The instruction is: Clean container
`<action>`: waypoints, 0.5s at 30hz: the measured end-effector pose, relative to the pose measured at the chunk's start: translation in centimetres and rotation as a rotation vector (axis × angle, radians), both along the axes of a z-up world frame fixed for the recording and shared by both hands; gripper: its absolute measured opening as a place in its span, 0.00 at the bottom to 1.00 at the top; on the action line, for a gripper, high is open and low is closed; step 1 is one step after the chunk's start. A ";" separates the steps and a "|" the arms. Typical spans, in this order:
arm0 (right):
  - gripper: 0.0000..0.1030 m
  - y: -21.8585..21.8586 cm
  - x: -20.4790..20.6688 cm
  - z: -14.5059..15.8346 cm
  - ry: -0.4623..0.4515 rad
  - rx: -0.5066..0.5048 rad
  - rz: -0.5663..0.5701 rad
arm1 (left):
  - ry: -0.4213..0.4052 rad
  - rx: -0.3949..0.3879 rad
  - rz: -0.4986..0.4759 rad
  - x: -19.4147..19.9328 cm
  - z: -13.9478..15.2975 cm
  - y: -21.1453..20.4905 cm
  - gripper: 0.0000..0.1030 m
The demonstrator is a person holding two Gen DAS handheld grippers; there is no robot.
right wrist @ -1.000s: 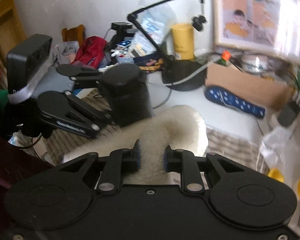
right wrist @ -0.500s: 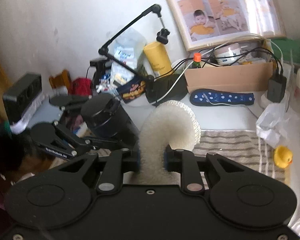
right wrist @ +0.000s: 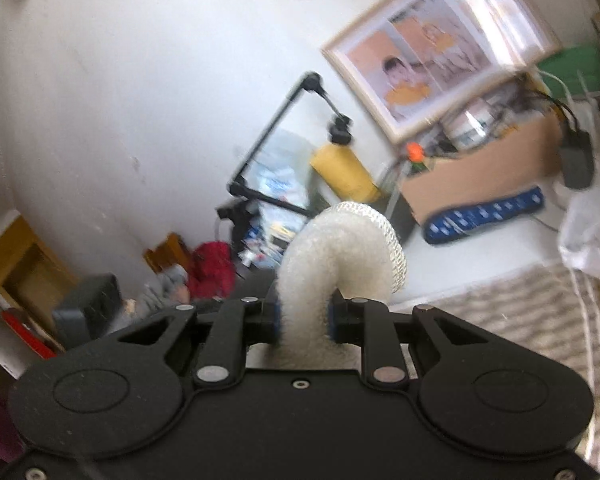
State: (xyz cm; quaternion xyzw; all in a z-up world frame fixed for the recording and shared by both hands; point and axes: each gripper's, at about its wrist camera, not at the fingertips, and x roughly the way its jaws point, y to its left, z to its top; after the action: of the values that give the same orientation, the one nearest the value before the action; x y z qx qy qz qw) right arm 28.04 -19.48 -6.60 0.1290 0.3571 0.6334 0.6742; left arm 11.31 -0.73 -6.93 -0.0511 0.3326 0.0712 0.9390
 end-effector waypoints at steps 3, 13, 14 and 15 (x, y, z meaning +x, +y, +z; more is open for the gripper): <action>0.19 0.3 0.2 0.9 0.001 0.046 -0.006 | -0.001 -0.008 0.006 -0.1 0.0 0.1 0.63; 0.19 0.8 3.0 -5.6 0.409 0.131 -0.025 | -0.002 -0.014 0.003 -0.5 0.0 0.4 0.63; 0.19 1.2 2.9 -7.2 0.433 0.086 -0.028 | 0.000 -0.016 0.003 -0.5 0.0 0.5 0.63; 0.19 1.7 2.7 -8.6 0.446 0.039 -0.030 | 0.001 -0.017 0.001 -0.5 0.0 0.5 0.63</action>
State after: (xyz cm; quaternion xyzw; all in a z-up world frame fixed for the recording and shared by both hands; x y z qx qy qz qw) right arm 30.75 -17.79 -15.19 0.2840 0.4831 0.5860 0.5853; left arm 10.80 -0.20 -6.92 -0.0593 0.3337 0.0691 0.9383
